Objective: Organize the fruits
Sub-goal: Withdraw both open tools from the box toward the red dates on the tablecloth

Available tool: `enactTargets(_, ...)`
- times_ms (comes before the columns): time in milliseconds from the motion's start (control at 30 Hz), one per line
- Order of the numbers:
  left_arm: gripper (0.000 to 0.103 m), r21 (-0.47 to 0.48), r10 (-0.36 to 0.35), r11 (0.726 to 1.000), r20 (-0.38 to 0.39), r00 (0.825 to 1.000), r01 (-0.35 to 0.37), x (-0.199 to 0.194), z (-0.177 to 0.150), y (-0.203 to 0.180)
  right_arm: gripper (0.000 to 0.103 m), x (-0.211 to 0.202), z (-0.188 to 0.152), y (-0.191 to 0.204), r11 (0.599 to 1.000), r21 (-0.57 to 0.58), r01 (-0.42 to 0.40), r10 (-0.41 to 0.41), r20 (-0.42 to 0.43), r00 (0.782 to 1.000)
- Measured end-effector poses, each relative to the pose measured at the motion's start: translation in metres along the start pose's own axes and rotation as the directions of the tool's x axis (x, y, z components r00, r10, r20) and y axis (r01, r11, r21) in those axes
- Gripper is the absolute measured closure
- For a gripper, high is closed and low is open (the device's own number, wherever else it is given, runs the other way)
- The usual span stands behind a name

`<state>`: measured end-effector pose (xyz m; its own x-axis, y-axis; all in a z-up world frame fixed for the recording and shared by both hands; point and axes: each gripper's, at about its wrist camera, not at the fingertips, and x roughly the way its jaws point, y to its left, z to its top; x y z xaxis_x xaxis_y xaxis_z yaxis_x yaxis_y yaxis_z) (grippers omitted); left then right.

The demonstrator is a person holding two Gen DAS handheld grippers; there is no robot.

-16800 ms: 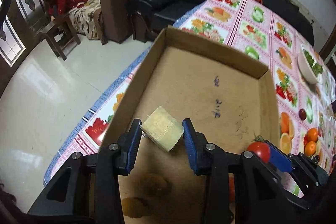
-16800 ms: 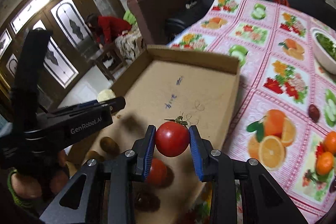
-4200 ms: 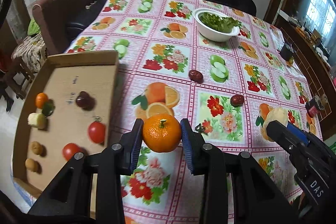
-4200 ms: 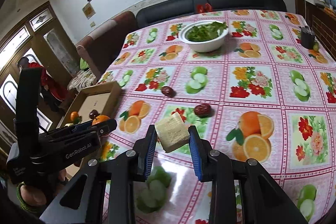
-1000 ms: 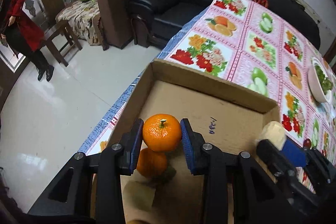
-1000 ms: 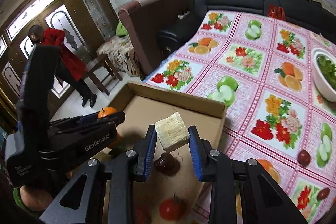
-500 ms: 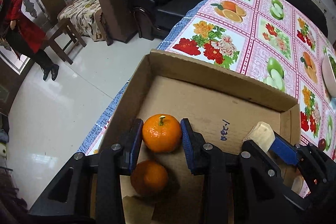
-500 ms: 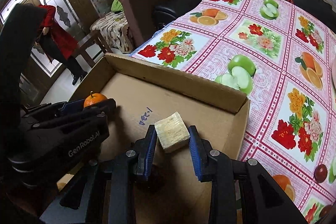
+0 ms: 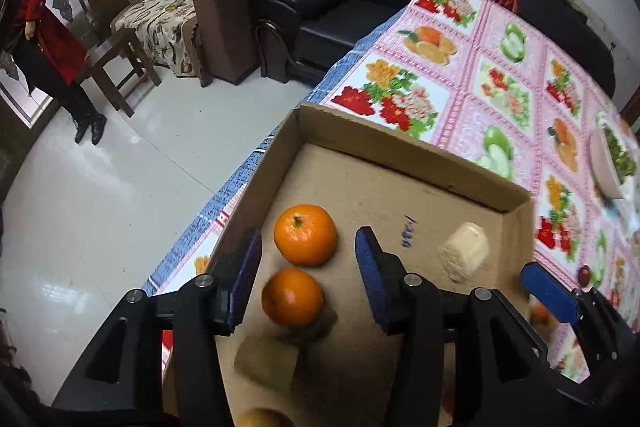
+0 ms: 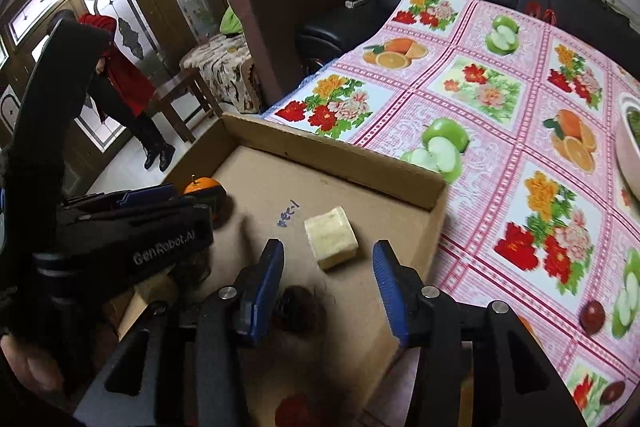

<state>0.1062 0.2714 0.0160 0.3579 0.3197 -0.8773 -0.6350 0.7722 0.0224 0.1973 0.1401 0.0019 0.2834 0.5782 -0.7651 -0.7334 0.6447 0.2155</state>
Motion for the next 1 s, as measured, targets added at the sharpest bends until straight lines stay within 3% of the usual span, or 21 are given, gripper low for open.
enactTargets(333,0.055,0.022,-0.087,0.996,0.043,0.995,0.086,-0.043,-0.023,-0.02,0.052,-0.063,-0.03,-0.025,0.997,0.074,-0.003,-0.003,0.074,0.997)
enactTargets(633,0.056,0.086,-0.109,0.991,0.085,0.99,0.102,-0.074,-0.052,-0.052,0.046,-0.106,-0.058,-0.052,0.993,0.111,0.039,-0.051,0.111,0.992)
enactTargets(1000,0.056,0.148,-0.189,0.973,0.054,0.981,0.179,-0.092,-0.079,-0.089,0.046,-0.151,-0.099,-0.108,0.977,0.178,0.118,-0.141,0.12,0.983)
